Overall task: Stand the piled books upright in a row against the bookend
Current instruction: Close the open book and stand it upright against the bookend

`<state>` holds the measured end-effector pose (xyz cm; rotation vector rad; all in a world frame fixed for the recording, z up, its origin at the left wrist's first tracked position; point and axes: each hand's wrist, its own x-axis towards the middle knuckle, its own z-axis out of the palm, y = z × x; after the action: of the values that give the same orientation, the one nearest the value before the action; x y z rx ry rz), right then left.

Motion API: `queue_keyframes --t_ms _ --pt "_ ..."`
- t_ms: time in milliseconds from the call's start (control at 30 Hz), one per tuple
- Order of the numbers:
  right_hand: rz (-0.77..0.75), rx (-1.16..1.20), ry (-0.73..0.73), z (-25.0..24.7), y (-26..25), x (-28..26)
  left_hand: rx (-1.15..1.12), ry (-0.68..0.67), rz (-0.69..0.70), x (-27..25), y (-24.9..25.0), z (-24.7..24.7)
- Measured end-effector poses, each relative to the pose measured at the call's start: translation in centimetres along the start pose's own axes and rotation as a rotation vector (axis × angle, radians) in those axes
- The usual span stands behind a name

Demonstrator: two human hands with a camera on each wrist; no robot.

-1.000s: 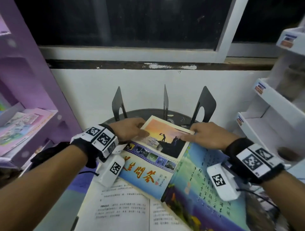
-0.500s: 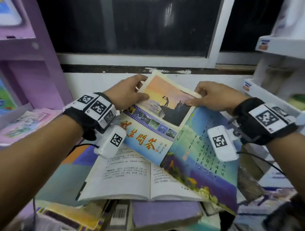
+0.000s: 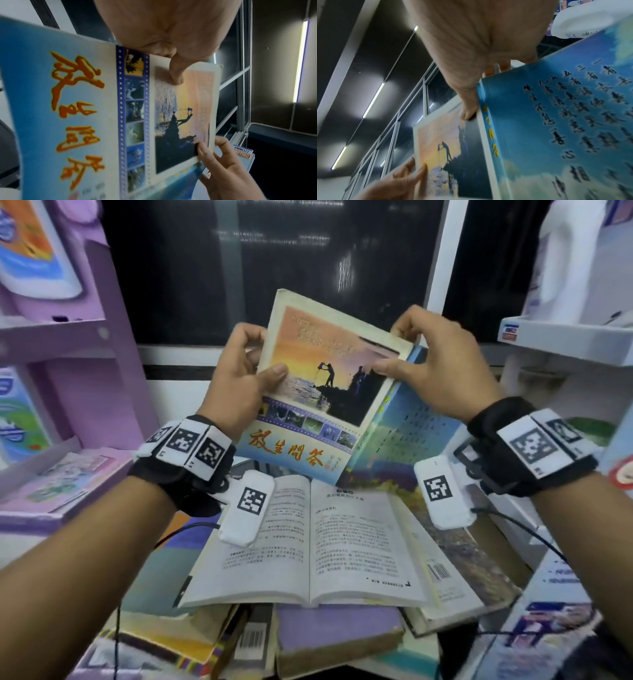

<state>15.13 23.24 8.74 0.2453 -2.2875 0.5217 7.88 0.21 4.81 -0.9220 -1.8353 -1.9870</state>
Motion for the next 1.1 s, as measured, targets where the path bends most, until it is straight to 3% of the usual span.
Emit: queue_keyframes --t_ms 200,333,667,900,1100 --pt "0.172 -0.175 0.123 2.2 -0.2 -1.3 -0.059 0.067 0.034 -1.5 -1.1 -0.3" --pt "0.221 0.025 0.059 3.7 -0.4 -1.9 -0.128 0.133 -0.009 -2.5 -2.3 -0.4" --pt "0.202 0.308 0.000 4.3 -1.4 -2.2 -0.254 0.060 -0.107 -2.5 -3.0 -0.6" --pt "0.165 0.409 0.009 4.0 -2.0 -2.4 -0.168 0.076 -0.138 -1.8 -3.6 0.3" --pt "0.093 0.537 0.035 3.5 -2.8 -2.0 0.087 0.126 -0.070 -1.0 -3.8 0.3"
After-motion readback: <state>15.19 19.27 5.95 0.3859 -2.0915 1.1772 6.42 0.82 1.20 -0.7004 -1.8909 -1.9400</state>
